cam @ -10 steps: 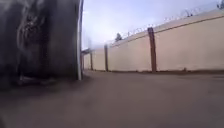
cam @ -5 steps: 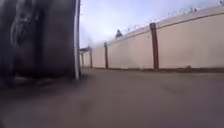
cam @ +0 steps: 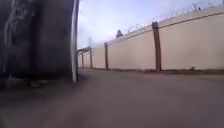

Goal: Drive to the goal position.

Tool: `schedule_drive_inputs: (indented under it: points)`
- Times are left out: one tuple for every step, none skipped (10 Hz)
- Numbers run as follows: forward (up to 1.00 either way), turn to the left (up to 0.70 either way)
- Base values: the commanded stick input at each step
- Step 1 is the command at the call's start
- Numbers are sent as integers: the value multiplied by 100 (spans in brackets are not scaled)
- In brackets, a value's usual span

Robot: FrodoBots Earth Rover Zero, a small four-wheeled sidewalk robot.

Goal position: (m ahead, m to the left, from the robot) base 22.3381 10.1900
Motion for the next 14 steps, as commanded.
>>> schedule_drive_inputs:
  points:
    - [50,0]
    - [50,0]
    - [50,0]
    - [50,0]
    - [50,0]
    - [50,0]
    - [50,0]
    - [50,0]
    - [50,0]
    - [50,0]
    - [50,0]
    - [50,0]
    - [50,0]
    - [50,0]
